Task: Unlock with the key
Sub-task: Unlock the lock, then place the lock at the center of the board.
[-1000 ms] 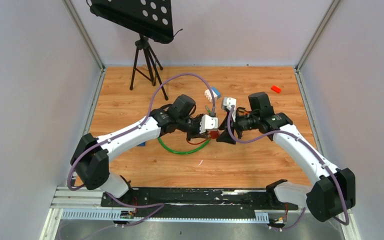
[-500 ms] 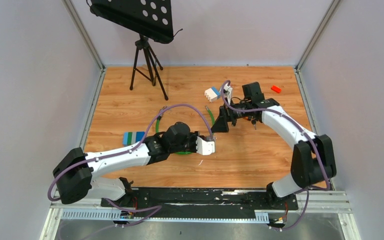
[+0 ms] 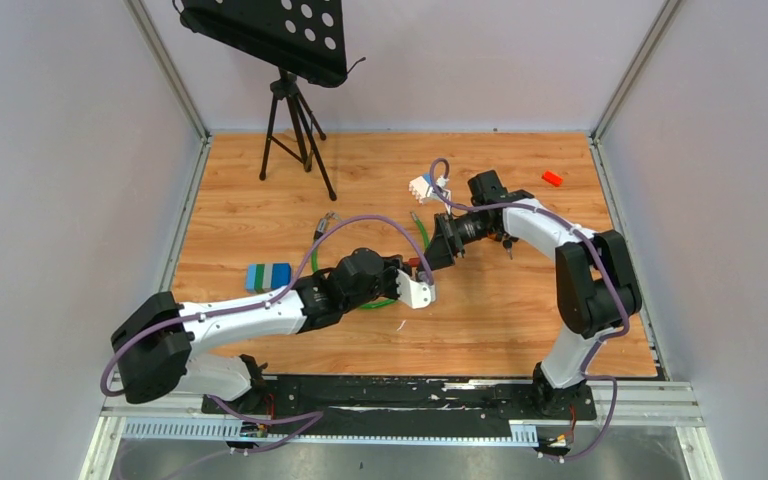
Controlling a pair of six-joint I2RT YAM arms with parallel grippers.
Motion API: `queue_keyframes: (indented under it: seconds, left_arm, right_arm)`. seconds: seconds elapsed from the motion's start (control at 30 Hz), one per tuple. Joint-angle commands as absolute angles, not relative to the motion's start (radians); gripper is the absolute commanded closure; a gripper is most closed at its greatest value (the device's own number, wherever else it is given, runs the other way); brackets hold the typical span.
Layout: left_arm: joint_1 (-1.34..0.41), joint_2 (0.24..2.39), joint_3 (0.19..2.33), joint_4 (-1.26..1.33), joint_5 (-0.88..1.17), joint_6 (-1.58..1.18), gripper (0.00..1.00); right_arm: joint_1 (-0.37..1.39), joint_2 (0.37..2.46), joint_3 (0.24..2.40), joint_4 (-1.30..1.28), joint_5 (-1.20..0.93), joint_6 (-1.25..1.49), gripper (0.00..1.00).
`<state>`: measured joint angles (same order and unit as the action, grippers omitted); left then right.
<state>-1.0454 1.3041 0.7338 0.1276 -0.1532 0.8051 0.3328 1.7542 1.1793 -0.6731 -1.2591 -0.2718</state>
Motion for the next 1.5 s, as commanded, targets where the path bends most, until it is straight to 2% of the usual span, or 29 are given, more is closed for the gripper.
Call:
queue_keyframes:
  seconds: [0.0,0.13,0.3,0.43,0.47,0.57,0.6,1.03,1.2,1.23,1.37,1.47]
  left_arm:
    - [-1.059,1.311,0.743,0.206,-0.183,0.830,1.00]
    - [-1.067,1.325,0.748,0.200,-0.194,0.835,1.00]
    - [-1.075,1.340,0.757,0.198,-0.209,0.835,1.00]
    - [-1.077,1.345,0.765,0.198,-0.223,0.827,1.00]
    - [-1.078,1.347,0.767,0.198,-0.225,0.826,1.00]
    - [-1.078,1.345,0.766,0.200,-0.233,0.815,1.00]
    - [-1.077,1.340,0.763,0.200,-0.233,0.812,1.00]
    - [-0.961,1.258,0.671,0.144,-0.024,0.839,1.00]
    - [-0.904,1.223,0.673,0.123,0.077,0.800,1.00]
    - [-0.891,1.216,0.681,0.095,0.108,0.803,0.97]
    - [-0.871,1.211,0.722,-0.024,0.183,0.824,0.60]
    - [-0.858,1.227,0.739,-0.055,0.186,0.822,0.40]
  right_arm:
    - [0.344,1.758,1.219,-0.670,-1.333,-0.301,0.10]
    - [0.348,1.769,1.230,-0.666,-1.344,-0.288,0.17]
    - [0.362,1.788,1.243,-0.690,-1.359,-0.311,0.40]
    - [0.375,1.792,1.246,-0.722,-1.355,-0.342,0.53]
    - [0.375,1.793,1.246,-0.726,-1.355,-0.348,0.59]
    - [0.374,1.795,1.261,-0.773,-1.345,-0.394,0.95]
    - [0.369,1.794,1.265,-0.788,-1.344,-0.411,1.00]
    - [0.274,1.626,1.170,-0.719,-1.264,-0.397,1.00]
    - [0.214,1.569,1.110,-0.613,-1.128,-0.328,1.00]
    - [0.196,1.552,1.097,-0.583,-1.088,-0.313,1.00]
    - [0.114,1.504,1.085,-0.525,-0.964,-0.326,1.00]
    - [0.060,1.485,1.089,-0.502,-0.959,-0.329,1.00]
